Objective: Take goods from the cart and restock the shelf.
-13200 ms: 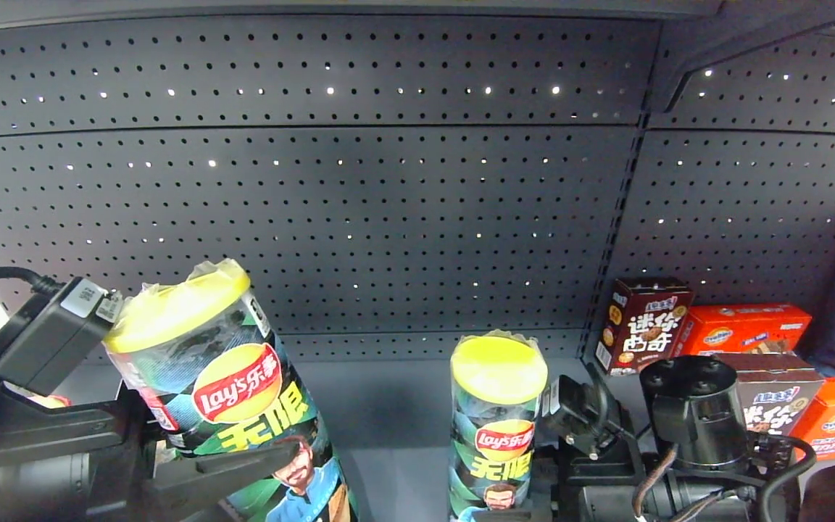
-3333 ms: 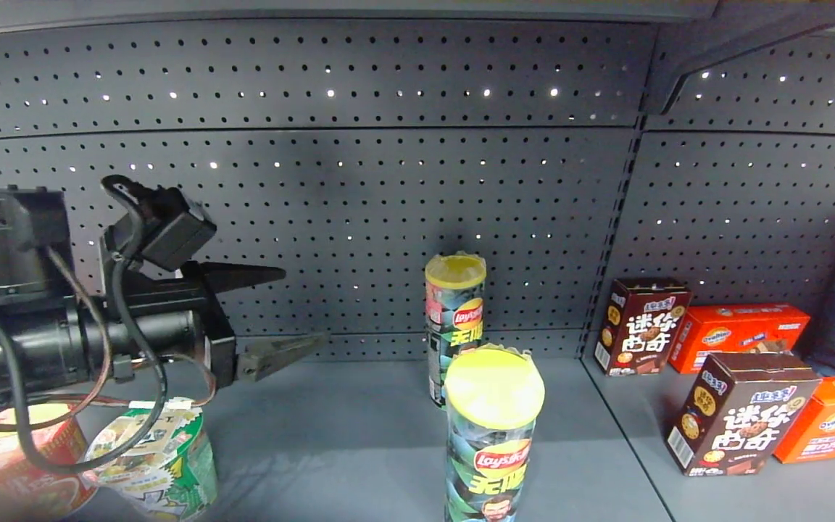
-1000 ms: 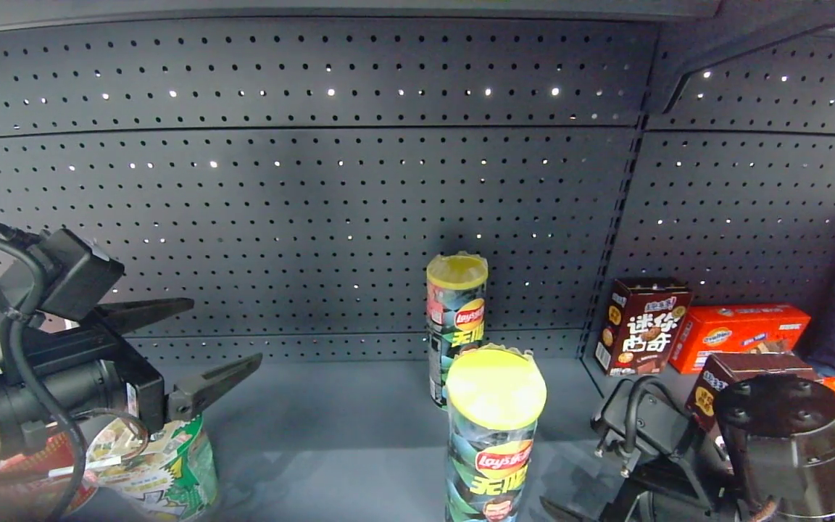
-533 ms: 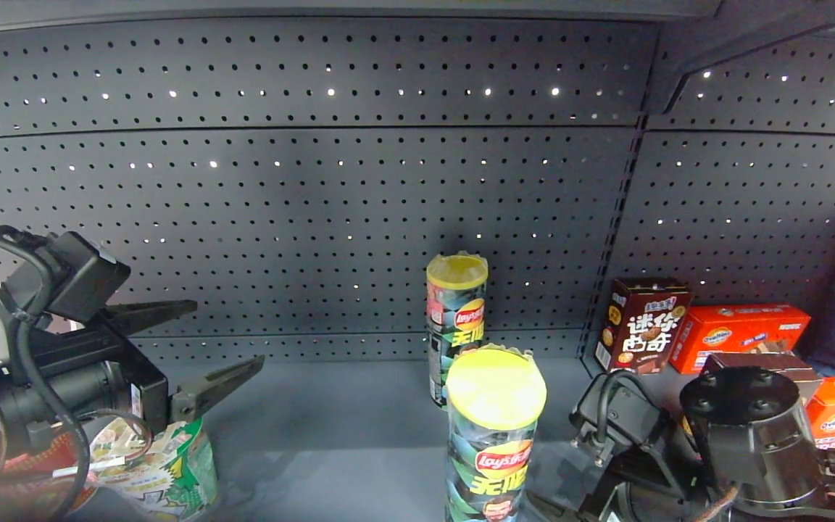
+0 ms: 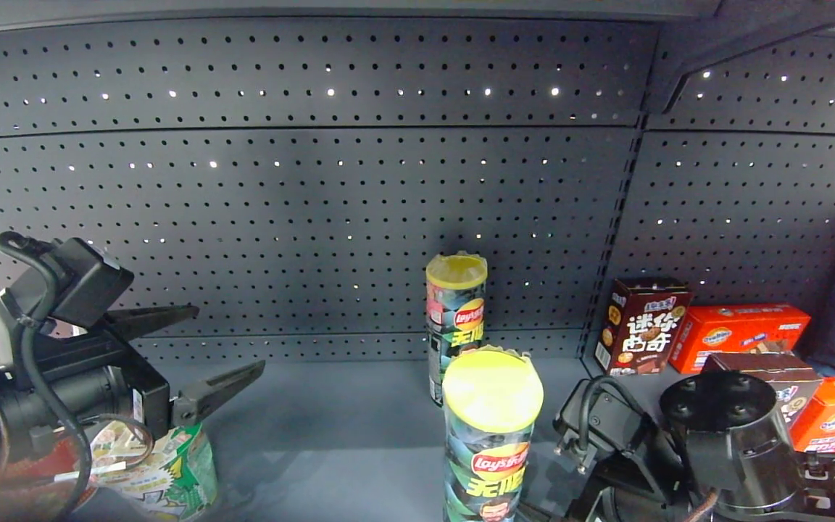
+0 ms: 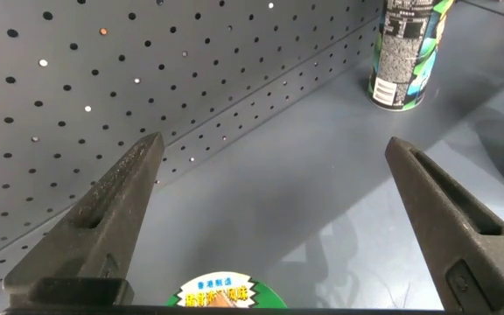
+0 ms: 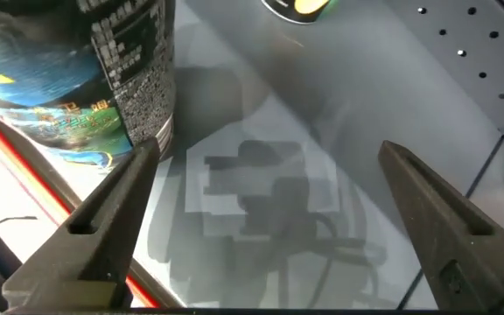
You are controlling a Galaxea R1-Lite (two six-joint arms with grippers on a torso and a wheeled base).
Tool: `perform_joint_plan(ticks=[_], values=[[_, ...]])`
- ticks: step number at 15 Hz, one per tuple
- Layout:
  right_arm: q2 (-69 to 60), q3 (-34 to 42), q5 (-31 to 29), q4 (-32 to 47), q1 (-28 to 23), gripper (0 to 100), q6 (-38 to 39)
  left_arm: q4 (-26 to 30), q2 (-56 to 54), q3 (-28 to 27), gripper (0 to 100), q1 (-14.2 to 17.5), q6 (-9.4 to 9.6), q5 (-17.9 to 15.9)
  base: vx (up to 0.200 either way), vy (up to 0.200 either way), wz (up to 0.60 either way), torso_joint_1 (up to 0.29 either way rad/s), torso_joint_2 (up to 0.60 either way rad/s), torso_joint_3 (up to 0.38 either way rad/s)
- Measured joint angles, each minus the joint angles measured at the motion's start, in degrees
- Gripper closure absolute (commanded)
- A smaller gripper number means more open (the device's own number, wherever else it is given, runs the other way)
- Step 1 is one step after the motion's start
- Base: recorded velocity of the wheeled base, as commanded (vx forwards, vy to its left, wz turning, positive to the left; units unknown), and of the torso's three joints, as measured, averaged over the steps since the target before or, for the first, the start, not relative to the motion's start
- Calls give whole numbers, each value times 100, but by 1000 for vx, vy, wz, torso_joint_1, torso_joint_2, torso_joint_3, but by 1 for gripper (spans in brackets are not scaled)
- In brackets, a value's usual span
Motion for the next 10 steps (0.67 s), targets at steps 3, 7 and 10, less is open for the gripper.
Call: perform_joint_plan(ticks=[3, 7, 10], values=[[18, 6, 0, -5, 52, 0, 1, 0, 2, 2, 0, 2, 0, 0, 0, 0, 0, 0, 0, 0], [52, -7, 1, -9, 73, 0, 0, 0, 11, 2, 0, 4, 0, 0, 0, 0, 0, 0, 0, 0], [104, -18, 9, -90, 101, 0, 0, 0, 13, 7, 0, 4, 0, 0, 0, 0, 0, 0, 0, 0]])
